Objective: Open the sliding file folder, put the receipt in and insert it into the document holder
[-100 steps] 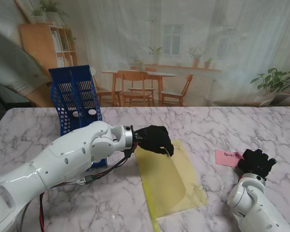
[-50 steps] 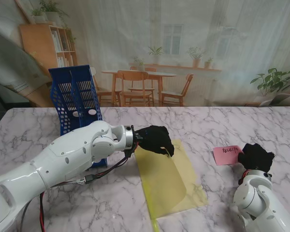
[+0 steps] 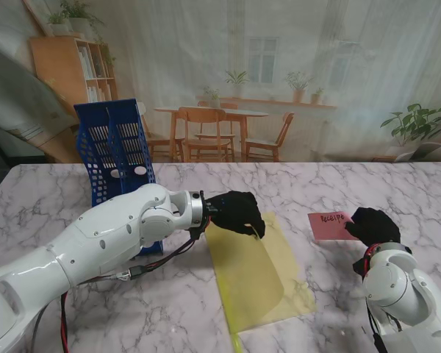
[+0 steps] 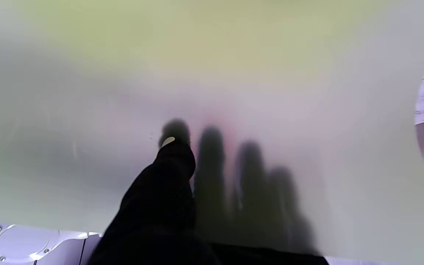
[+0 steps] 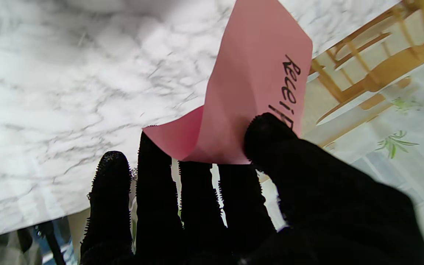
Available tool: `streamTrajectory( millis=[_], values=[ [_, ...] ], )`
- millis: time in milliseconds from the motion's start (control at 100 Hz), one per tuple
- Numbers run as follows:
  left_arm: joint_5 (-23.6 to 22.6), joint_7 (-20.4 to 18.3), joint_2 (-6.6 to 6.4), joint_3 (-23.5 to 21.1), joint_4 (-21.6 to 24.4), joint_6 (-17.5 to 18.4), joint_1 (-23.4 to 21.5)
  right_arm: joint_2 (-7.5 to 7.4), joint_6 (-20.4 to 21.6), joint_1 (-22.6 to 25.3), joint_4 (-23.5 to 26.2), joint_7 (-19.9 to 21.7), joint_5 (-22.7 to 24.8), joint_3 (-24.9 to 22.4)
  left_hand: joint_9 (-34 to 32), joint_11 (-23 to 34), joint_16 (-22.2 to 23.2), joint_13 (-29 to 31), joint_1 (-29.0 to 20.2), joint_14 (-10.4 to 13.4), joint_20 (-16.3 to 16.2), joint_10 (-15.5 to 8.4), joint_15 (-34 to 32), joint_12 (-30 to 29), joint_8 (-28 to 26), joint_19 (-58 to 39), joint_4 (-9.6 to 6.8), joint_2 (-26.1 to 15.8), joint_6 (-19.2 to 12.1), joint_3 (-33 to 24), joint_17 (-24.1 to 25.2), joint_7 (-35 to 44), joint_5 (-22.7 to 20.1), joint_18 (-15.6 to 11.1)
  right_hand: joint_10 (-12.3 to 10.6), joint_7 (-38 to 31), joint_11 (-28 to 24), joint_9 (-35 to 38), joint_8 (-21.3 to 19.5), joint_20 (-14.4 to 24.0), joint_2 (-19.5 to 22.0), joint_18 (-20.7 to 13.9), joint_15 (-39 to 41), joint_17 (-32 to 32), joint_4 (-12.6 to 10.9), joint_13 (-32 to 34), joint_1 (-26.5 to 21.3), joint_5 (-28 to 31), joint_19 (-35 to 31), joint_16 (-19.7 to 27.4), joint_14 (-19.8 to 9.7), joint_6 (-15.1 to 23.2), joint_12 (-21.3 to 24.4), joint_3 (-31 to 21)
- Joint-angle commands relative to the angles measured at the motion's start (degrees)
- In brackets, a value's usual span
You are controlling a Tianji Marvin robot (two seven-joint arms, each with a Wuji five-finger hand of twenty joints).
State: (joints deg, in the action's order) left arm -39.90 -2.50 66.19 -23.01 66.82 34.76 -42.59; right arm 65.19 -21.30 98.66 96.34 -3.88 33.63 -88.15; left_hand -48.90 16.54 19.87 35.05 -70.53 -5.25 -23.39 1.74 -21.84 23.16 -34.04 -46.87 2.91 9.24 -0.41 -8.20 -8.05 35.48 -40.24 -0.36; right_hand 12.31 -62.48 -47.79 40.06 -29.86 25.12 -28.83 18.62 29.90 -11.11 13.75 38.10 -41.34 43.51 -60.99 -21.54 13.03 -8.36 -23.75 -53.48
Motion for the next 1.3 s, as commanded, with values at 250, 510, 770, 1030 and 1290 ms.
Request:
streamTrajectory(
  millis=[250, 510, 770, 1030, 1290],
  values=[
    [0.0, -0.7, 0.37, 0.6, -0.4, 0.3, 0.6, -1.11, -1.2, 2.4, 6.5, 7.7, -4.7, -1.4, -1.5, 0.5, 0.4, 0.7, -3.4, -0.5, -0.8, -0.3, -1.4, 0.3, -3.8, -2.1, -0.8, -3.6, -1.8, -3.4, 0.4, 11.8, -5.0, -1.8, 1.2, -2.5, -2.6, 1.1, -2.3, 0.4, 1.8, 1.0, 4.9, -0.7, 0.1, 1.7, -3.7, 1.1, -3.5, -1.4, 0.9, -1.5, -1.0, -1.1],
    [-0.4, -0.2, 0.41, 0.6, -0.5, 0.5, 0.5, -2.16, -4.9, 2.6, 8.9, 15.2, -12.0, -1.2, -1.5, 0.5, 0.4, 0.6, -3.4, -0.6, -0.8, -0.3, -1.4, 0.4, -3.8, -2.1, -0.77, -3.5, -1.8, -3.3, 0.4, 11.8, -5.0, -1.8, 1.7, -2.1, -2.8, 1.1, -2.9, 0.8, 2.5, 1.1, 6.6, -1.5, -0.1, 2.2, -4.3, 1.0, -6.3, -2.3, 1.5, -2.2, -1.5, -0.2],
    [-1.0, 0.2, 0.26, 0.2, -0.1, 0.9, 0.3, -3.1, -9.9, 0.2, 7.6, 19.2, -13.9, 3.1, -1.5, 0.5, 0.4, 0.6, -3.4, -0.5, -0.8, -0.3, -1.4, 0.4, -3.7, -2.1, -0.8, -3.6, -1.8, -3.4, 0.4, 11.9, -5.0, -1.8, 1.9, -1.8, -3.1, 0.7, -3.3, 1.1, 3.1, 0.9, 7.6, -1.6, -0.3, 2.1, -4.7, 0.7, -7.8, -2.8, 1.6, -2.2, -1.8, 0.8],
    [-1.1, 0.4, 0.29, 0.2, -0.1, 1.1, 0.3, -3.57, -14.6, -3.6, 5.4, 21.0, -15.4, 8.4, -1.5, 0.5, 0.4, 0.6, -3.4, -0.6, -0.8, -0.4, -1.5, 0.3, -3.7, -2.0, -0.8, -3.6, -1.8, -3.3, 0.5, 11.8, -4.9, -1.9, 1.9, -1.6, -3.2, 0.5, -3.6, 1.5, 3.4, 0.8, 8.9, -2.3, -0.5, 2.6, -4.9, 0.6, -9.3, -3.3, 1.7, -2.2, -1.9, 1.4],
    [-1.2, 0.6, 0.4, 0.4, -0.2, 1.2, 0.3, -3.69, -18.6, -7.6, 3.5, 22.0, -18.3, 12.6, -1.5, 0.6, 0.4, 0.5, -3.4, -0.6, -0.8, -0.3, -1.4, 0.3, -3.6, -2.1, -0.8, -3.6, -1.8, -3.3, 0.5, 11.8, -4.9, -1.9, 1.9, -1.5, -3.5, 0.2, -3.7, 1.7, 3.8, 0.8, 9.9, -2.7, -0.6, 2.9, -5.0, 0.3, -10.4, -3.7, 1.7, -2.2, -1.8, 1.8]
  ],
)
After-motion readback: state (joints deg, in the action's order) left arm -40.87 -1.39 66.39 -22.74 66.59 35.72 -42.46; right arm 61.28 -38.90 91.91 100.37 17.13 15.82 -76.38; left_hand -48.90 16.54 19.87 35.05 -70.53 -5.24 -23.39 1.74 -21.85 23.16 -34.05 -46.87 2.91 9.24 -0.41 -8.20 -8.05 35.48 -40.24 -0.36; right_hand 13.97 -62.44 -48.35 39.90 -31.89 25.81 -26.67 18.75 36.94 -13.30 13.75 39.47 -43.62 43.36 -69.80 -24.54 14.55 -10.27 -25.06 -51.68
